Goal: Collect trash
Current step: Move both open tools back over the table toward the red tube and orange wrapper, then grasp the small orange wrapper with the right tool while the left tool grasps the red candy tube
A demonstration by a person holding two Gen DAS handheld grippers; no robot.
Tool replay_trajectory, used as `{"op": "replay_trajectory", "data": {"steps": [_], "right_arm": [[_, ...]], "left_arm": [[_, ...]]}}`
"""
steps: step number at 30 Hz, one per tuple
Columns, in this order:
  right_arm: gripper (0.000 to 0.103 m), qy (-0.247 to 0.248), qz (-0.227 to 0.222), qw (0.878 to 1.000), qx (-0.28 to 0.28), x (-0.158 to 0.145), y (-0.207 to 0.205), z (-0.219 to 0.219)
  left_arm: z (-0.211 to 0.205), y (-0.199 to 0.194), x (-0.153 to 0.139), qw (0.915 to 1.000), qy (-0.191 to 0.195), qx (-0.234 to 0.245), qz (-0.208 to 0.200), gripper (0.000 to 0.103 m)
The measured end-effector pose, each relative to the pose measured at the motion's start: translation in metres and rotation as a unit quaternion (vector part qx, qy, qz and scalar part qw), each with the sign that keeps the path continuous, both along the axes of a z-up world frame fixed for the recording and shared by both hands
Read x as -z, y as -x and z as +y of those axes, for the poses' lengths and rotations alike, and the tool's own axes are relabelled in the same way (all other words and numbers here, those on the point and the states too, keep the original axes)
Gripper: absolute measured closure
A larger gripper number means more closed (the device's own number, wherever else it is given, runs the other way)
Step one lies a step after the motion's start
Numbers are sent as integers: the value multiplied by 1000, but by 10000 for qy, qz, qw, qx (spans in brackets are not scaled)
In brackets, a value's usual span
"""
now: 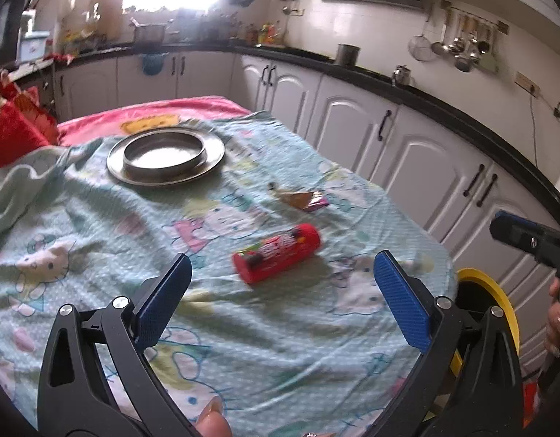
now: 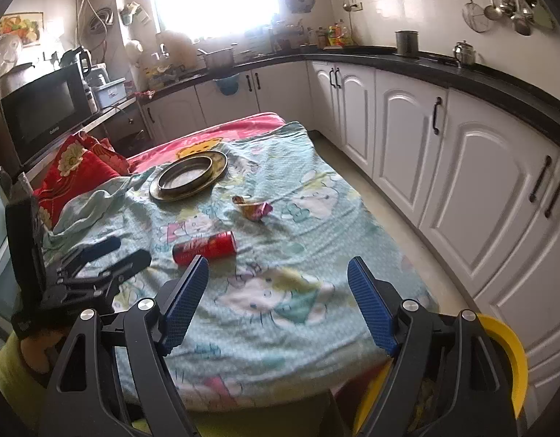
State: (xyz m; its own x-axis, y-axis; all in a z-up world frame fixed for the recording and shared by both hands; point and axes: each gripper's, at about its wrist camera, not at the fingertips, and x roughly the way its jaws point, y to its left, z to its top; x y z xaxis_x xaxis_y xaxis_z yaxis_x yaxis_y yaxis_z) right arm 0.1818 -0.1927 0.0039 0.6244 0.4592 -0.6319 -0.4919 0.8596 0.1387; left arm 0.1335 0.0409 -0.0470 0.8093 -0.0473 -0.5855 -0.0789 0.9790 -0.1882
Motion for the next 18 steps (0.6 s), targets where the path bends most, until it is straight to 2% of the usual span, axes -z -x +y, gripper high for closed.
{"op": "replay_trajectory", "data": {"steps": [8, 18], "right_arm": [[28, 162, 57, 9998, -103, 11, -51, 33], [35, 225, 483, 9982, -289, 38, -102, 67]], "left_arm": [[21, -25, 14, 9991, -162, 153, 361, 11], [22, -53, 23, 9960, -299, 618, 566, 11]]}}
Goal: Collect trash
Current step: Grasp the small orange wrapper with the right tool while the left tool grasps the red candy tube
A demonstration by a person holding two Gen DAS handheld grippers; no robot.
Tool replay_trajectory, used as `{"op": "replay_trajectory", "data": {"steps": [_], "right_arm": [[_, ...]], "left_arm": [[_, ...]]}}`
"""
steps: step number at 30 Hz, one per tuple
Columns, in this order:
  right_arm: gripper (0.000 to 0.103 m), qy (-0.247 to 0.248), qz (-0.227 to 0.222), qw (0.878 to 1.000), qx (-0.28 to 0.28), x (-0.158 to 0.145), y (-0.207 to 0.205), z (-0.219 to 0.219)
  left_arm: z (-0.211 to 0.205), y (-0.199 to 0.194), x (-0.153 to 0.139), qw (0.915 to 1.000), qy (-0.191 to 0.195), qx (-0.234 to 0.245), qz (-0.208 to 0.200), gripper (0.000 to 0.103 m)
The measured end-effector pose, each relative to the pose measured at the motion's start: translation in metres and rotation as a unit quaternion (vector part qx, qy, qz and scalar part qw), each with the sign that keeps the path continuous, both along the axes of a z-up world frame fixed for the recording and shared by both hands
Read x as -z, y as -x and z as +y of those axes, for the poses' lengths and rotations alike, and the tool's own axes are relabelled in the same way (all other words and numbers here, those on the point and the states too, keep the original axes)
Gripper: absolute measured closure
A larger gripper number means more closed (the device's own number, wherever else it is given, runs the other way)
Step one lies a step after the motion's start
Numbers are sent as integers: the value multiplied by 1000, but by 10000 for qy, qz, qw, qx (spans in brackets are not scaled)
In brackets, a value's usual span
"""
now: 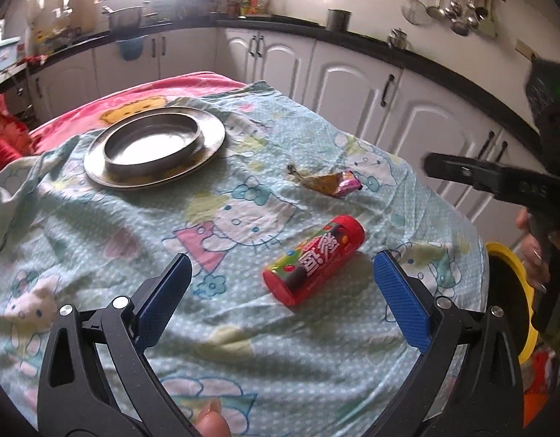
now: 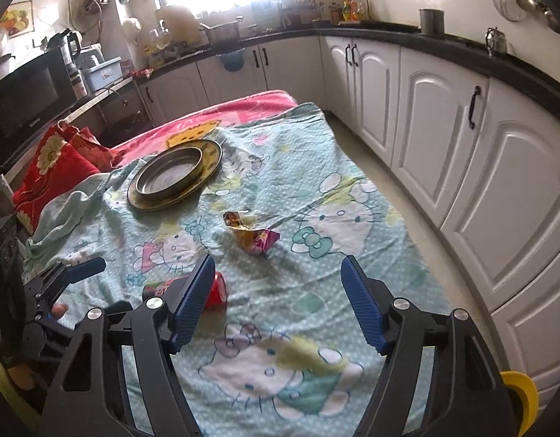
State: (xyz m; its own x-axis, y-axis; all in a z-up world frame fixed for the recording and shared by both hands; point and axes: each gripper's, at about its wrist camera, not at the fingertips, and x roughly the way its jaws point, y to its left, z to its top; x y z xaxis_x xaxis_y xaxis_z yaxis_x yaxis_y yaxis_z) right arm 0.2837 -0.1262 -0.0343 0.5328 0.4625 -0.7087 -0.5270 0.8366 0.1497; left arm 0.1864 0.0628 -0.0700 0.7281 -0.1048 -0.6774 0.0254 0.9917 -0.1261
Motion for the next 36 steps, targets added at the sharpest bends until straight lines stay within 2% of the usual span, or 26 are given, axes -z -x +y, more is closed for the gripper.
{"op": "replay_trajectory", "data": {"steps": [7, 16, 19, 22, 24, 29, 32, 36], "right_arm": [[38, 14, 322, 9993, -190, 21, -25, 24], [46, 71, 869, 9960, -174, 54, -59, 46], [51, 50, 999, 9949, -125, 62, -65, 51], [61, -60, 1100, 9939, -49, 67, -69, 52], [81, -144, 1082, 9940, -21, 69, -70, 52], [88, -119, 838, 9964, -8, 69, -61, 47], [89, -129, 770, 9969, 89, 69, -54, 36], [90, -135, 737, 9968, 291, 68, -42, 14]], "left_arm": [[-11, -16, 11, 9990, -31, 436, 107, 16], [-15, -34, 23, 9971, 80, 725, 215, 18], [-13, -39, 28, 9968, 159, 724, 310, 21], [-12, -41, 31, 9966, 237, 702, 353, 24], [-12, -41, 32, 9965, 258, 702, 366, 28], [-12, -42, 38, 9962, 301, 679, 458, 37], [-12, -41, 39, 9963, 286, 655, 471, 41], [-16, -39, 40, 9961, 223, 697, 503, 53]]}}
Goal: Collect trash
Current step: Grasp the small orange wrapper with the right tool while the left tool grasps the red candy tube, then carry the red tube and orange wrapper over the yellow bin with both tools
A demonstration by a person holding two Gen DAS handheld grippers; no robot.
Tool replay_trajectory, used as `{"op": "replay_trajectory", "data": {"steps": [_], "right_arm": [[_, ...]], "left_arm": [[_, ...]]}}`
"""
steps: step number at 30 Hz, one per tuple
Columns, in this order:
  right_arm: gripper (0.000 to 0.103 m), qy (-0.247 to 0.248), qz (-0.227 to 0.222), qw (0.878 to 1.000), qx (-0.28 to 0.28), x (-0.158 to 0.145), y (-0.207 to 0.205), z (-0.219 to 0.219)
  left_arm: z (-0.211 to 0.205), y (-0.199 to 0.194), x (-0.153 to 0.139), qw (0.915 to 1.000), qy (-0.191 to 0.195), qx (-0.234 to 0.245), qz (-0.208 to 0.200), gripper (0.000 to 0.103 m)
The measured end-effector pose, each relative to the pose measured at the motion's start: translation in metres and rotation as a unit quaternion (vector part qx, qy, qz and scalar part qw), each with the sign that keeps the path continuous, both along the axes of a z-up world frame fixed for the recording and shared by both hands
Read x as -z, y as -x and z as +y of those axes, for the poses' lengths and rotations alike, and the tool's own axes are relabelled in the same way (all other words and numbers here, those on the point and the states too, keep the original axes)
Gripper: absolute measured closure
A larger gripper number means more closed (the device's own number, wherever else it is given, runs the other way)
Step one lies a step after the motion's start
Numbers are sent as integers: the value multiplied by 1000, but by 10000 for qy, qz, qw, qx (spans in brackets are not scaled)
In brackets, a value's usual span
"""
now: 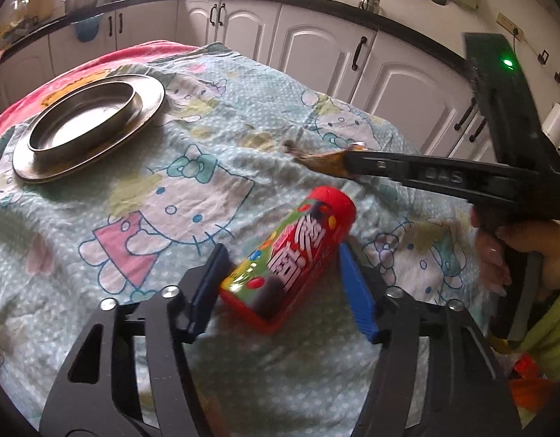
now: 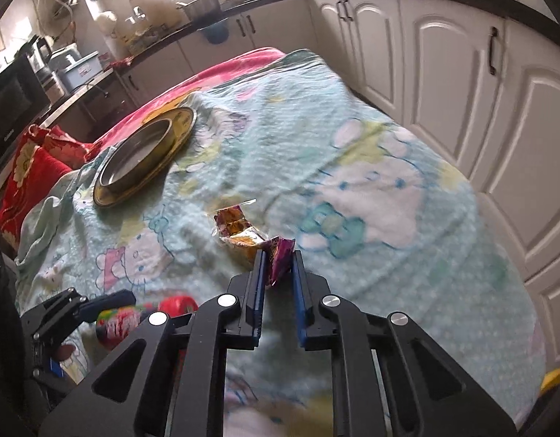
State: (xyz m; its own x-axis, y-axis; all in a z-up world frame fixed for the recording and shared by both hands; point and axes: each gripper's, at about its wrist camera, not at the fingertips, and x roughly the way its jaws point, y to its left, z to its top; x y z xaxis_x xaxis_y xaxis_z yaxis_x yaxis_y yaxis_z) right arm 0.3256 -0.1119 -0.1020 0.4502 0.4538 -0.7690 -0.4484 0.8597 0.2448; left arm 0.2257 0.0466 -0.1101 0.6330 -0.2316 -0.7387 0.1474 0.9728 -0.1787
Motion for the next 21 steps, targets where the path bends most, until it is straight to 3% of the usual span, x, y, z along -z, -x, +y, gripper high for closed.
{"op": "replay_trajectory", "data": {"steps": [8, 15, 21], "right_arm": [[90, 89, -128, 9998, 136, -5, 29, -38], [90, 48, -269, 9996, 68, -13, 55, -55], [90, -141, -314, 9994, 46, -27, 74, -69]], "left_arm": [[-24, 12, 2, 9993, -187, 323, 43, 72], [-46, 32, 3, 9982, -396, 458, 5, 73], [-48, 46, 2, 9993, -216, 318, -4, 74]]}}
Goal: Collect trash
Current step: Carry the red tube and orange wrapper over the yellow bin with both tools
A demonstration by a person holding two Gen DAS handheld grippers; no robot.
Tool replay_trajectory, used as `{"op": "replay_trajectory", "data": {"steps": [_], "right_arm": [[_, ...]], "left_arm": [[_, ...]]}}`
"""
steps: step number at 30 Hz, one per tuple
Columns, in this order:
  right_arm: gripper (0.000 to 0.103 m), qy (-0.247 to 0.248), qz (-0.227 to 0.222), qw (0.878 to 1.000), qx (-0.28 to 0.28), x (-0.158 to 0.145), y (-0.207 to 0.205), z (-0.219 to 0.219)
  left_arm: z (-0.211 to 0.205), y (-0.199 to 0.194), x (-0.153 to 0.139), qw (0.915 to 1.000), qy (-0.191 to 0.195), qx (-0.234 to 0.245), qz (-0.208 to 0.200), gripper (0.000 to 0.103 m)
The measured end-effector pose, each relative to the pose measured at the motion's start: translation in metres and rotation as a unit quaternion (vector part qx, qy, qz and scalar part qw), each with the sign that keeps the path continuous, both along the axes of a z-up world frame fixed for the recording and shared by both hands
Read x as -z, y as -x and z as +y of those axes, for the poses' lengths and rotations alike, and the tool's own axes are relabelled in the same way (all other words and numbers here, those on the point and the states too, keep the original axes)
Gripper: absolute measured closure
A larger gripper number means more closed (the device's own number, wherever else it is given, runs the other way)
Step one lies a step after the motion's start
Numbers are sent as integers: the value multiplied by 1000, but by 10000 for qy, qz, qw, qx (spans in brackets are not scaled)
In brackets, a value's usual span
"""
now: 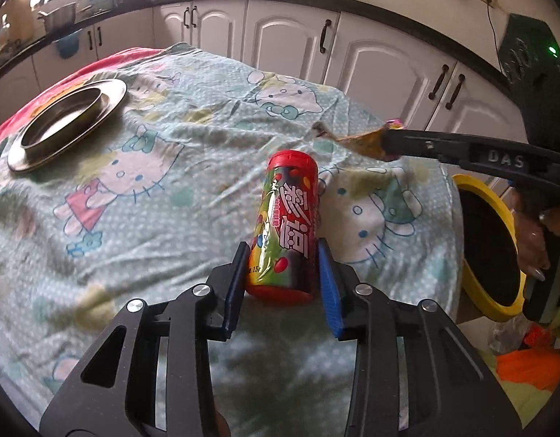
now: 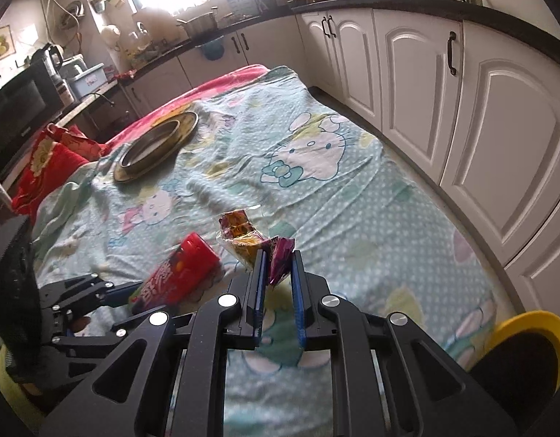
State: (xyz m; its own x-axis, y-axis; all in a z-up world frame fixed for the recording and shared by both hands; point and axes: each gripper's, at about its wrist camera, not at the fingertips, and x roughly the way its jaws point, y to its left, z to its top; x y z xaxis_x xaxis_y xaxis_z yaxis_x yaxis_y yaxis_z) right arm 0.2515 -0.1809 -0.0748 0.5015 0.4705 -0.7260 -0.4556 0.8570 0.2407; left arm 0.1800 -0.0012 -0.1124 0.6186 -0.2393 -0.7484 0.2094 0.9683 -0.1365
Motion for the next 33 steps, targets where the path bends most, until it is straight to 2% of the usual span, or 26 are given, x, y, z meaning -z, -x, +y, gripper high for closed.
{"op": "replay_trajectory", "data": {"steps": [15, 24, 33], "right_arm": [[90, -1, -382, 9992, 144, -29, 45, -41], [90, -106, -542, 9980, 292, -47, 64, -62], [90, -185, -621, 9969, 445, -57, 78, -82]], "left_arm": [[16, 29, -21, 9969, 612, -451, -176, 75], [8, 37, -43, 9957, 690, -423, -445, 76], [-13, 44, -59, 9956, 679, -199, -608, 76]]}}
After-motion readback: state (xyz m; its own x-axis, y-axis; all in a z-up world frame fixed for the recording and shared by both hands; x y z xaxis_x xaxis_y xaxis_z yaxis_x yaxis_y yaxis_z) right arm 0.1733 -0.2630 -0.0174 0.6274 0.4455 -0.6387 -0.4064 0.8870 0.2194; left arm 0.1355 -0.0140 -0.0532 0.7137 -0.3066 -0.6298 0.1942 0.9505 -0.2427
